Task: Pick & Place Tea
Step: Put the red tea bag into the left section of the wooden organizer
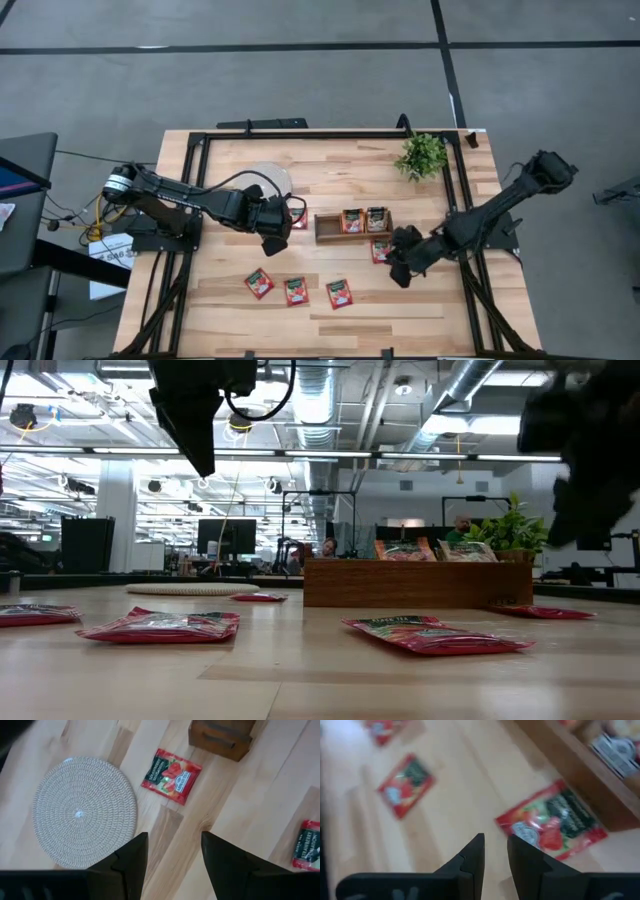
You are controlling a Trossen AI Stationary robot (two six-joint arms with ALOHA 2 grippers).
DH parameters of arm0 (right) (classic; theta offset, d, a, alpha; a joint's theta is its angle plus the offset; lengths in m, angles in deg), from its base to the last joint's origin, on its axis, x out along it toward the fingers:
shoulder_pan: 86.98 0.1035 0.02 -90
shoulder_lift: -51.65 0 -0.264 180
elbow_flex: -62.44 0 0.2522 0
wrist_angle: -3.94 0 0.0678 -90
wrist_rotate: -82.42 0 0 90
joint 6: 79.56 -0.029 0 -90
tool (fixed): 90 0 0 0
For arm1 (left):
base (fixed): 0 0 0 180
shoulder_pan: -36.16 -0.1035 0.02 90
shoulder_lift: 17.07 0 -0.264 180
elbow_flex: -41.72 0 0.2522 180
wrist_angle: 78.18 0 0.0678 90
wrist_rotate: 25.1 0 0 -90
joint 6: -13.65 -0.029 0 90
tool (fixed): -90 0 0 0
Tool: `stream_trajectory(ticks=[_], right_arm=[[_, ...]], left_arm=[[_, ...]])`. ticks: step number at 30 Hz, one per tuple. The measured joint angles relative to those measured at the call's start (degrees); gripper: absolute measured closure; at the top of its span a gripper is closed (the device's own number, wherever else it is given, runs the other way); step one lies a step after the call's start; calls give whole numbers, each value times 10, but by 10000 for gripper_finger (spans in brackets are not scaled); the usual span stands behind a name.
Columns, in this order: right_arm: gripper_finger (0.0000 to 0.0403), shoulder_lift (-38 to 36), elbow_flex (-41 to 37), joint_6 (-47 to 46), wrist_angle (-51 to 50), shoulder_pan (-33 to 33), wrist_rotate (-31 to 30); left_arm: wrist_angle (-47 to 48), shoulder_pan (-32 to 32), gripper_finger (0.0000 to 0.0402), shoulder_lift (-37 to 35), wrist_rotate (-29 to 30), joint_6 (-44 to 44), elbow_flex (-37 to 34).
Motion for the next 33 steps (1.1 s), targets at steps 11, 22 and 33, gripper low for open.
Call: stream_trajectory(ticks=[11,22,33], right_arm=[[328,116,0,-84,21,-35,-2],[328,142,15,-129,61,26,48],[328,83,80,-213,-77,71,34]], left_arm=[[-4,0,225,0,0,1,0],[-4,0,225,0,0,1,0],[-14,0,225,0,0,-11,0]])
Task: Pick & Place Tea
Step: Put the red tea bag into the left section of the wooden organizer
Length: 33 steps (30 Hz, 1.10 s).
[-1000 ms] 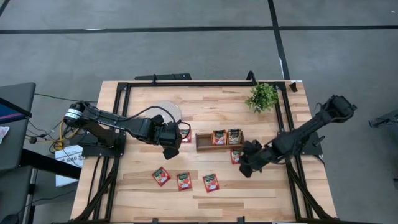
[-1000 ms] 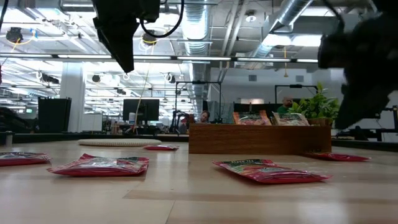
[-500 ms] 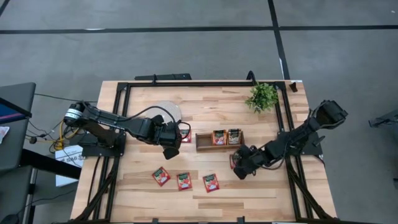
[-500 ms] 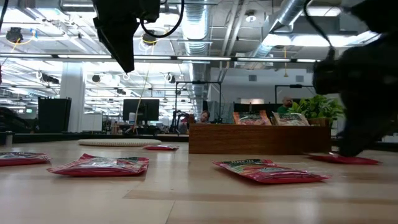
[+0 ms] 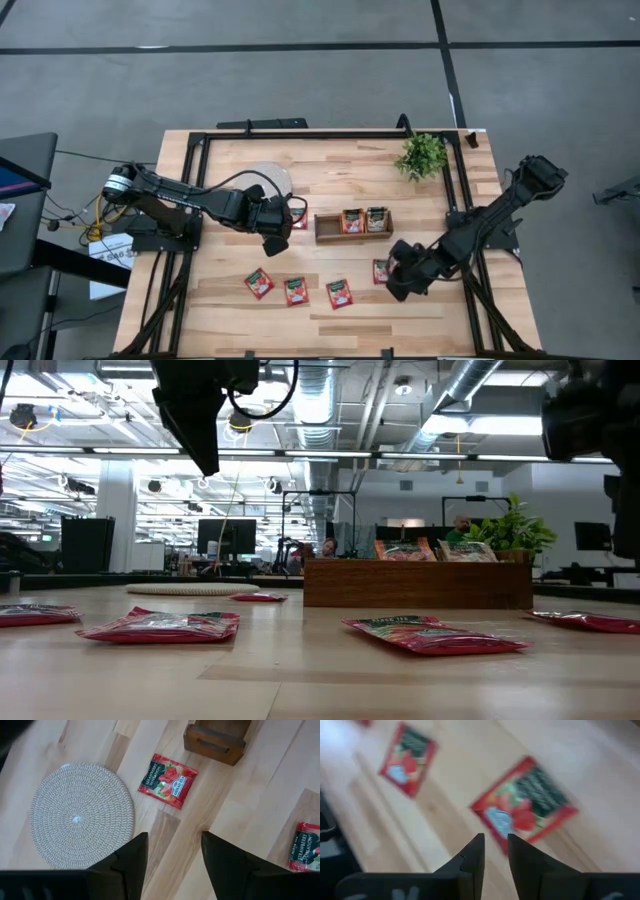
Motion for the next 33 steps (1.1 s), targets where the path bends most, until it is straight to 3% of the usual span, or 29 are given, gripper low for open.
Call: stream_trajectory(ticks=[9,22,27,33], right_arm=[[313,-1,2,-123,-86,-1,6],[185,26,2,-180,-71,-50,19],[178,29,2,-187,-68,-78,32],[196,33,2,-185,-68,-94,33]], left_arm=[[-3,8,225,0,0,-14,0],[-11,22,225,0,0,-13,0],[-17,28,225,0,-2,-13,0],[-23,30,225,0,-2,-13,0]])
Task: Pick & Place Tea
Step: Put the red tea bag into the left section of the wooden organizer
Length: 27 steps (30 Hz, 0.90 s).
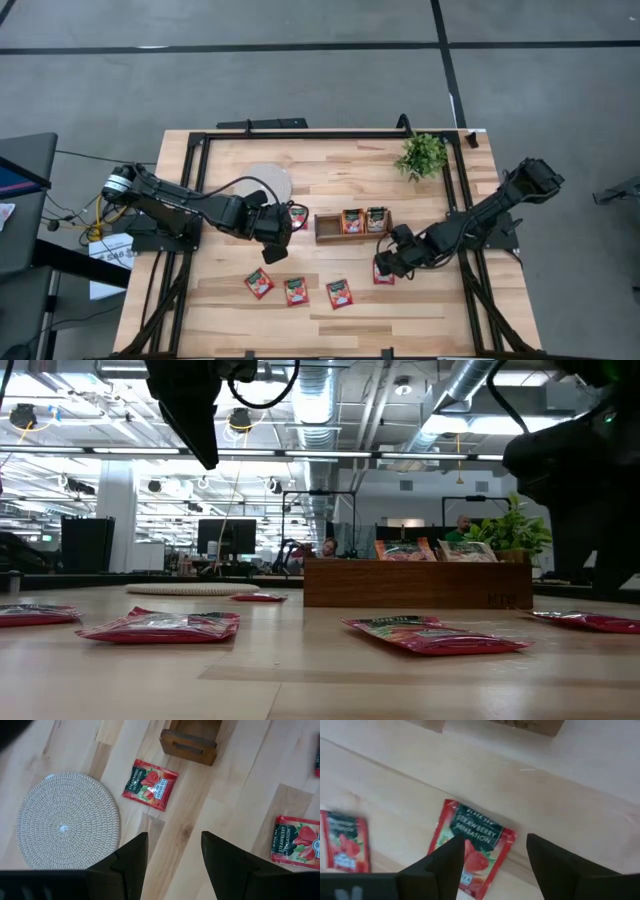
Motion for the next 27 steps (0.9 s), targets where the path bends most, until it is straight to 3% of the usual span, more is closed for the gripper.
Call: stream_trajectory(ticks=[11,19,27], right_arm=[[232,80,9,4,19,0,61],[238,92,27,8,-43,1,67],[275,106,28,-3,-57,16,63]], left_arm=[[-17,0,225,0,0,-4,0],[-15,0,225,0,0,-15,0],[-15,0,225,0,1,-15,0]])
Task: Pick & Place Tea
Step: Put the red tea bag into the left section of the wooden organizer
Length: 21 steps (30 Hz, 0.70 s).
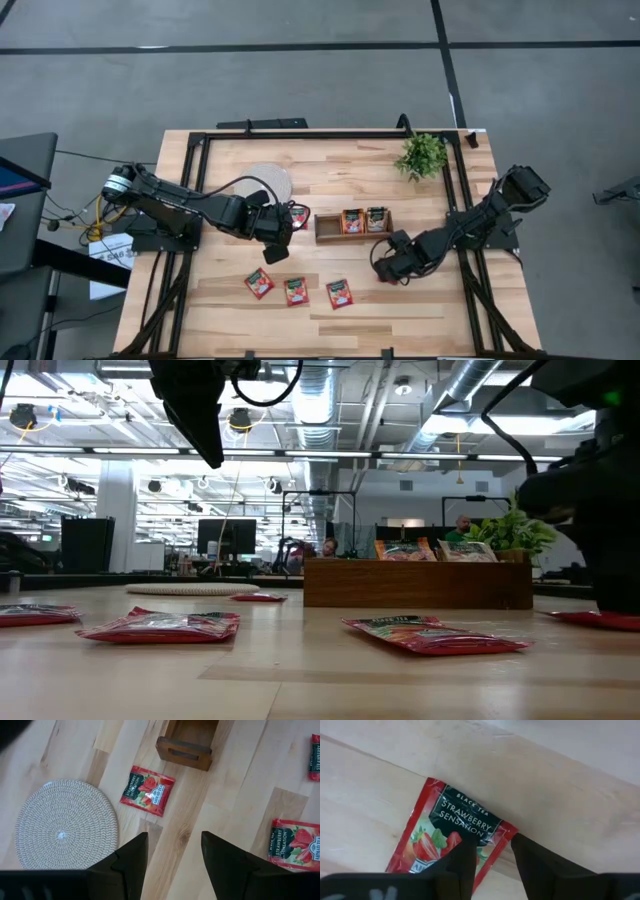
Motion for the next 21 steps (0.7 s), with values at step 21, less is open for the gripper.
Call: stream_trajectory(ticks=[21], right_arm=[[399,3,23,15,-68,12,9]], left_arm=[[0,0,225,0,2,-5,0]])
